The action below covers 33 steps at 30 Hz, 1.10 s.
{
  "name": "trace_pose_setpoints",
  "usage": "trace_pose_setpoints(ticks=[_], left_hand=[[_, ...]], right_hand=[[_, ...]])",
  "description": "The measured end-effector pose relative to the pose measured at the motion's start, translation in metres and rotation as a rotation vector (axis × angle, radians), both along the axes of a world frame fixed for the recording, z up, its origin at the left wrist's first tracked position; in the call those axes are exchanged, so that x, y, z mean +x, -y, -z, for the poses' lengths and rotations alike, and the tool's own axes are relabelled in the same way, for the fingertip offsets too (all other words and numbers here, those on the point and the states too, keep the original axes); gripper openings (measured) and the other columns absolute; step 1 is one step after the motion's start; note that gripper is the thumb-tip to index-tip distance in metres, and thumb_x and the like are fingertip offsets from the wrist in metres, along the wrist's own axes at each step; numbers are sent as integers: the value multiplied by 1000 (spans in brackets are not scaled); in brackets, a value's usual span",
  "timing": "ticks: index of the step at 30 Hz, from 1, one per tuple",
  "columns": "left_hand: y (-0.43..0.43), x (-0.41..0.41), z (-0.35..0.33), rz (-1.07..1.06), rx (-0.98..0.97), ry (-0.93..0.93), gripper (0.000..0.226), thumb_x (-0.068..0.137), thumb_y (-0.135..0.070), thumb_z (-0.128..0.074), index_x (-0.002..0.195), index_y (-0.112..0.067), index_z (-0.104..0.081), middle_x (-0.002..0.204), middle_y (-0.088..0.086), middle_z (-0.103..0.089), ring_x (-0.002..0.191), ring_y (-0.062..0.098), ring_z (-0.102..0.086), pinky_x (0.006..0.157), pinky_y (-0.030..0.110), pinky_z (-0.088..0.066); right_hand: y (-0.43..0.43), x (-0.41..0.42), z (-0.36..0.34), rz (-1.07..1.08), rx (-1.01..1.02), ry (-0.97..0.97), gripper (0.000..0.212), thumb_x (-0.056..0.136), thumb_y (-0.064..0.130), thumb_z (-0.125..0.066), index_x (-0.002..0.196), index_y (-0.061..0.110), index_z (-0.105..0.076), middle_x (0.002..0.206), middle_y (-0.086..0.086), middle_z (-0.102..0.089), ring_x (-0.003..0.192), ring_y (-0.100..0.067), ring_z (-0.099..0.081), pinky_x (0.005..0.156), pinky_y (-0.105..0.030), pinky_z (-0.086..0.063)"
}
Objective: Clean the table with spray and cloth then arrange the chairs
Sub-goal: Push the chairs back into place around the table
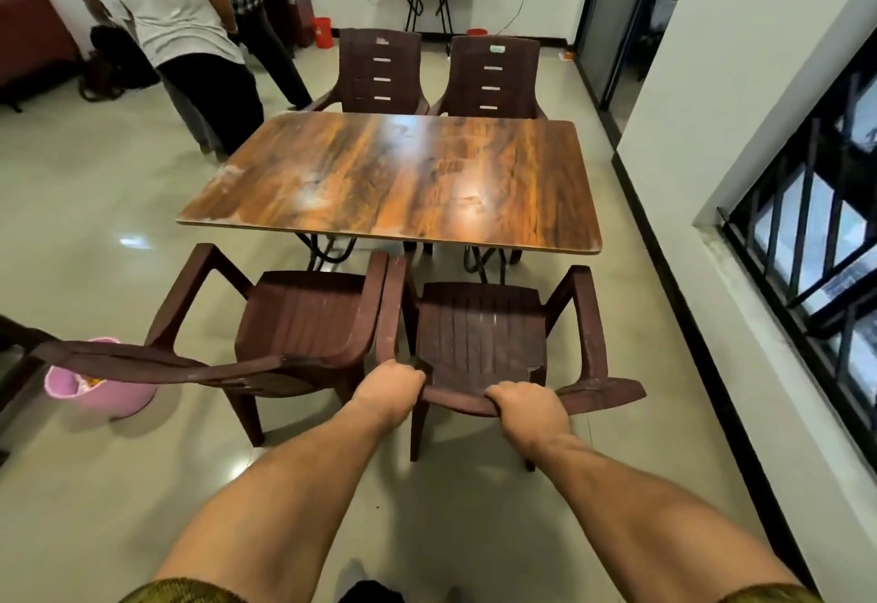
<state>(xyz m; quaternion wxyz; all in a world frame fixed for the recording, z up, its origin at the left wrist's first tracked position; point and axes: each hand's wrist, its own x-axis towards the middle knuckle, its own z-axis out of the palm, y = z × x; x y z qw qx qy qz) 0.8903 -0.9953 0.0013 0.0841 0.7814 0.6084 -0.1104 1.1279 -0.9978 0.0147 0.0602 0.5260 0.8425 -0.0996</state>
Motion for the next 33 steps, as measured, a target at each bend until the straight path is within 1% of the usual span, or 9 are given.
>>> trace_pose_setpoints(ticks=[5,11,13,16,21,23,25,28,33], left_hand=[[1,0,-5,12,-2,0,24,98,-9,-50,115,-18,-65,116,6,-68,112,28,-62,104,42,-47],[2,-3,-8,6,2,-3,24,99,-10,-51,116,-18,-66,116,5,-68,112,28,-62,104,42,-48],[1,-6,-8,15,11,-20,26,98,-9,-51,118,-19,-65,118,5,-68,114,26,-61,110,40,-42],[-1,-10,-11,34,26,-35,30,97,-7,-50,120,-19,-64,122,4,-67,119,23,-59,119,37,-27],[2,-11,-14,43,46,-54,33,98,-8,-50,126,-17,-63,129,6,-63,127,23,-54,121,38,-23],[3,-15,-12,27,47,-32,36,98,-9,-51,133,-17,-58,135,7,-59,131,24,-50,123,39,-23],[3,-25,-10,6,63,5,43,98,-10,-51,141,-17,-50,140,8,-55,134,25,-46,122,40,-25],[3,-47,-10,-5,90,17,57,96,-9,-52,151,-15,-37,150,9,-44,143,27,-35,124,42,-21],[9,-91,-13,-97,84,-96,65,94,-12,-54,154,-10,-29,157,13,-32,150,32,-20,125,49,-15]], right_hand=[[0,-1,3,8,16,11,34,94,18,-43,122,33,-57,118,8,-64,109,-21,-61,86,-37,-48],[2,-6,2,26,-2,31,37,93,18,-44,123,34,-56,118,8,-64,108,-21,-61,88,-39,-51],[5,-12,2,35,-6,38,37,93,17,-44,124,33,-56,117,7,-63,108,-22,-61,87,-39,-51],[8,-20,3,51,2,39,38,94,14,-43,126,32,-56,117,5,-63,109,-22,-61,88,-40,-51],[7,-24,5,63,6,58,40,96,14,-43,130,32,-54,123,6,-61,114,-21,-56,93,-39,-48],[7,-25,5,49,20,74,40,97,19,-45,134,32,-52,128,6,-59,118,-21,-53,98,-38,-43],[9,-30,5,45,45,63,42,96,32,-50,138,32,-48,134,5,-56,124,-21,-48,105,-38,-38],[14,-53,2,43,103,18,59,87,53,-57,140,28,-46,137,3,-52,130,-22,-45,111,-41,-34],[26,-102,3,68,158,-36,77,84,61,-59,146,20,-41,151,-4,-42,143,-25,-34,119,-51,-25]])
